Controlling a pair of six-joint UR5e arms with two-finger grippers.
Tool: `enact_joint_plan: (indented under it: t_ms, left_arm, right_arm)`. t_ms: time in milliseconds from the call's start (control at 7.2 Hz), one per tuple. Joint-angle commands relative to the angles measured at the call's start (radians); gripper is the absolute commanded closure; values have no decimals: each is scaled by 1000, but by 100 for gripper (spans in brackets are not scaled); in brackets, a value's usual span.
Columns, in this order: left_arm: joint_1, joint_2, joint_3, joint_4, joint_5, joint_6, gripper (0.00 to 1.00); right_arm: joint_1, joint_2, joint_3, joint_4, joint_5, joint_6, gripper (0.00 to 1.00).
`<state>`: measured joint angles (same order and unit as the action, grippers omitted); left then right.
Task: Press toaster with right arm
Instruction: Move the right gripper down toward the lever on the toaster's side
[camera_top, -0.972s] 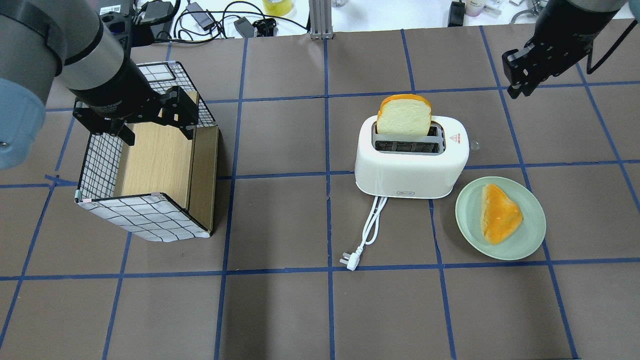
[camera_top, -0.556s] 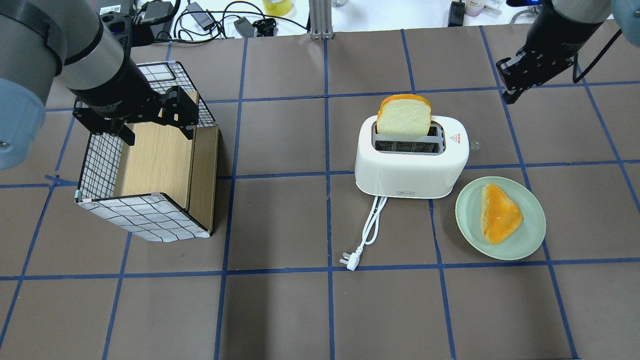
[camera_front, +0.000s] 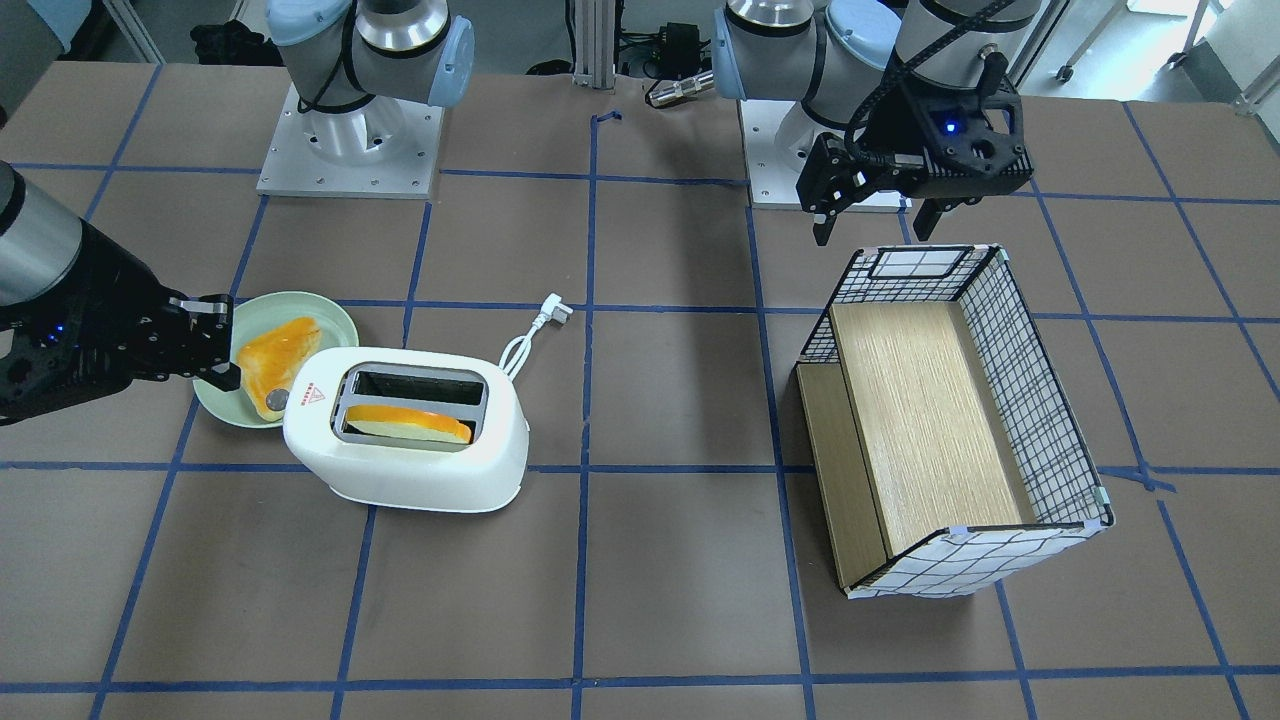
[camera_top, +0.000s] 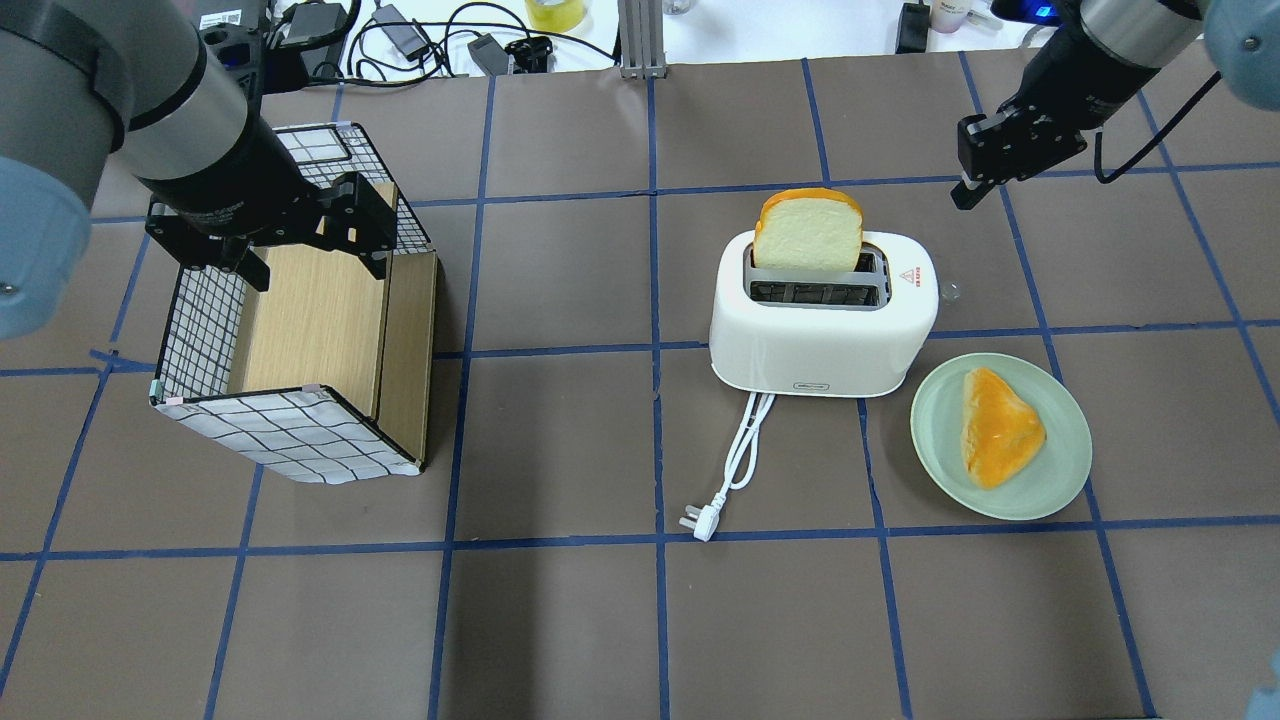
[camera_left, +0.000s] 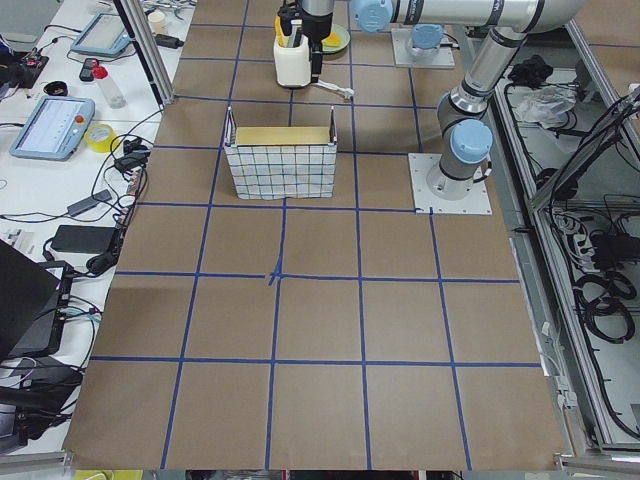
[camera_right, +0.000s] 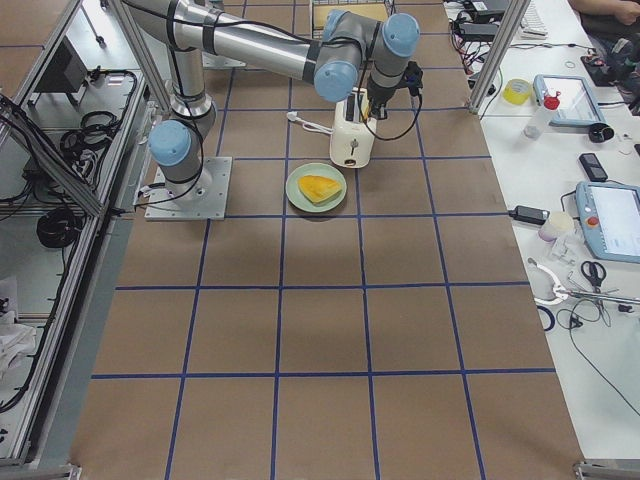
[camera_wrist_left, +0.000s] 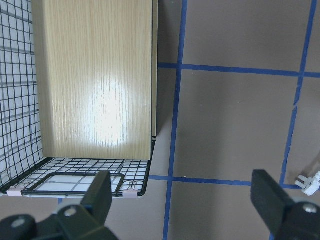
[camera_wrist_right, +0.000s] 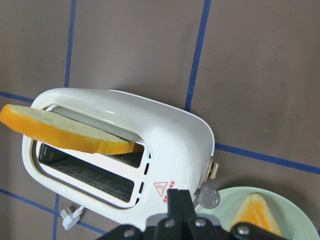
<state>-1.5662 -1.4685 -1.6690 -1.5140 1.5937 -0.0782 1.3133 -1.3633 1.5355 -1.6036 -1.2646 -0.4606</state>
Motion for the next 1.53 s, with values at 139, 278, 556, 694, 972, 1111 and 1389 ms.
enact_joint_plan:
  t_ms: [139,278,556,694,972,1111,1389]
  left_arm:
    - [0,-1,0,0,0,0,0]
    - [0,-1,0,0,0,0,0]
    - [0,0,0,0,0,0,0]
    - [0,0,0,0,0,0,0]
    - [0,0,0,0,0,0,0]
    - [0,0,0,0,-1,0,0]
    - [0,0,0,0,0,0,0]
  right_arm:
    - [-25,3,66,11,28,-1,100]
    - [-25,3,84,10,21,-1,100]
    - [-83,3,90,7,14,-12,100]
    - [-94,3,94,7,17,-7,100]
    - [-94,4,125,10,37,-4,100]
    - [-94,4,135,8,43,-4,100]
    - [-94,9,135,5,56,-9,100]
